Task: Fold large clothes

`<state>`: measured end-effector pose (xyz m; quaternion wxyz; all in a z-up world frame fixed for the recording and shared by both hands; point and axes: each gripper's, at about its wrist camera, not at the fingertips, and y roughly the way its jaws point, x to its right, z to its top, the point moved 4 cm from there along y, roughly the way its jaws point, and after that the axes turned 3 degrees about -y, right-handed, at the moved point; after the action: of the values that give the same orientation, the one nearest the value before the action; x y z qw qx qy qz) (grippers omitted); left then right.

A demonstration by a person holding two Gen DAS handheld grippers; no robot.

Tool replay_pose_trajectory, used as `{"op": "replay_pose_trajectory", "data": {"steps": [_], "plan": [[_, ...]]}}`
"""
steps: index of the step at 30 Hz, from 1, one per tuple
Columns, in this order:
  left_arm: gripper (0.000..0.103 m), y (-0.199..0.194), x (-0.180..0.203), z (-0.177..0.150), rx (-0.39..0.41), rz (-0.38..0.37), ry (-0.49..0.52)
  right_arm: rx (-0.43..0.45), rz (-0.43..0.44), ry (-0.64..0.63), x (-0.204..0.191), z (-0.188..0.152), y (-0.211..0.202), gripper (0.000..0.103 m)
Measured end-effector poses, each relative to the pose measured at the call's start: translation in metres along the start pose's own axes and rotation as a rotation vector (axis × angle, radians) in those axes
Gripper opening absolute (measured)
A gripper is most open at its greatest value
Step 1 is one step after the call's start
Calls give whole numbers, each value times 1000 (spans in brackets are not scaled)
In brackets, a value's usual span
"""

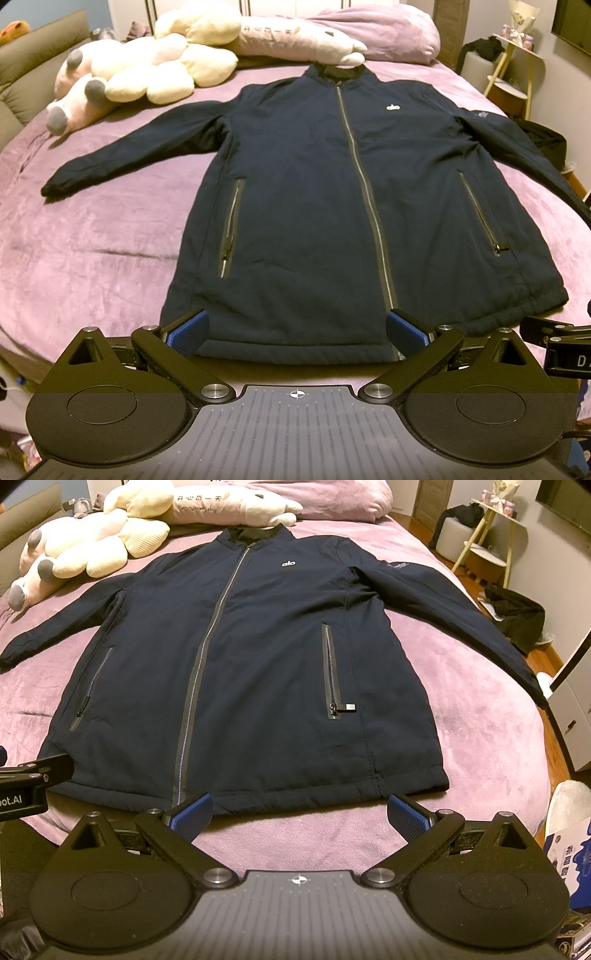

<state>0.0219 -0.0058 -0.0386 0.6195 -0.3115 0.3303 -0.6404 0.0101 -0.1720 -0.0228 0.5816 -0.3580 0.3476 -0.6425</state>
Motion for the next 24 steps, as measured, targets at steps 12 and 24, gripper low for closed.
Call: {"op": "replay_pose_trajectory", "data": {"steps": [12,24], "plan": [[103,2,0,0,-6,-1,-1,-3,2,4,1,0,1,101],[103,3,0,1,-17,-3,0,-4,14,15,4,-1,3,101]]}}
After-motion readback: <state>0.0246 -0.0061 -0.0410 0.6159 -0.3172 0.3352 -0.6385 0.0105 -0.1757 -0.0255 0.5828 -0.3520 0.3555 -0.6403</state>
